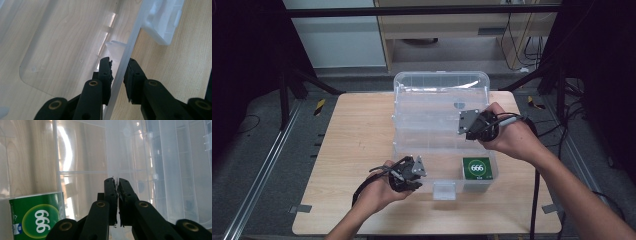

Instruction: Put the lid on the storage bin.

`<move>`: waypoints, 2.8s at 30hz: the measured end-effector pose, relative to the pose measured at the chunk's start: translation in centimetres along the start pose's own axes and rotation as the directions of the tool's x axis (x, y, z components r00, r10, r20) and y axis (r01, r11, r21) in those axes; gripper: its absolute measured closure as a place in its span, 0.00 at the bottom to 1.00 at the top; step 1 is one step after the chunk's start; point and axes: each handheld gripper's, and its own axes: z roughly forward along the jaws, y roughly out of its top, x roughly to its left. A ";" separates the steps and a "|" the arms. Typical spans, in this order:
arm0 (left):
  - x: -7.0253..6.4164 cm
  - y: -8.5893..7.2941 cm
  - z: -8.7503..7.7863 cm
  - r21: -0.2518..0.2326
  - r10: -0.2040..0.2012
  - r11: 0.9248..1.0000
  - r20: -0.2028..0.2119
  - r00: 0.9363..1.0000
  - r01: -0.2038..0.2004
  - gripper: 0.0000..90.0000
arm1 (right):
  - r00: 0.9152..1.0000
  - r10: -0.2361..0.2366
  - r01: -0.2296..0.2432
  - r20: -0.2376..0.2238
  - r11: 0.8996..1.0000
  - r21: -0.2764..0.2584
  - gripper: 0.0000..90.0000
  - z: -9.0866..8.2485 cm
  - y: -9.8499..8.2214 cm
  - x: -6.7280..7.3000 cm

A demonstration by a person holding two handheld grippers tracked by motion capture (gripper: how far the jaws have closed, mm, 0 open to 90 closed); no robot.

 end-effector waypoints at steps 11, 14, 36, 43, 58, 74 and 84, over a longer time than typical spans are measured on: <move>0.0 0.0 0.1 -0.008 -0.002 1.000 -0.001 1.000 0.002 0.84 | 1.000 -0.012 0.012 -0.001 1.000 -0.018 0.96 -0.8 -0.2 1.6; 0.0 -0.1 0.1 -0.013 -0.007 1.000 -0.001 1.000 0.007 0.84 | 1.000 -0.018 0.018 0.000 1.000 -0.022 0.96 -1.0 -0.3 2.0; -0.2 -0.1 0.3 -0.032 -0.045 0.998 0.004 0.999 0.045 0.84 | 1.000 0.002 -0.002 -0.007 0.999 -0.040 0.95 -1.1 -0.8 2.2; 0.0 -0.1 0.2 -0.027 -0.023 0.999 0.005 1.000 0.023 0.84 | 1.000 -0.006 0.004 -0.021 0.999 -0.049 0.95 -1.3 -1.1 3.0; 0.1 -0.1 0.1 -0.022 0.002 1.000 0.006 1.000 -0.002 0.83 | 0.999 -0.018 0.016 -0.038 0.998 -0.056 0.95 -1.6 -1.3 4.0; 0.0 -0.2 0.2 -0.024 0.004 1.000 -0.004 1.000 -0.004 0.83 | 0.999 -0.020 0.017 -0.051 0.998 -0.062 0.95 -1.7 -1.5 4.7; -0.3 -0.5 0.0 -0.047 -0.027 0.999 -0.014 1.000 0.026 0.80 | 0.998 -0.024 0.021 -0.060 0.998 -0.061 0.94 -1.7 -1.6 4.8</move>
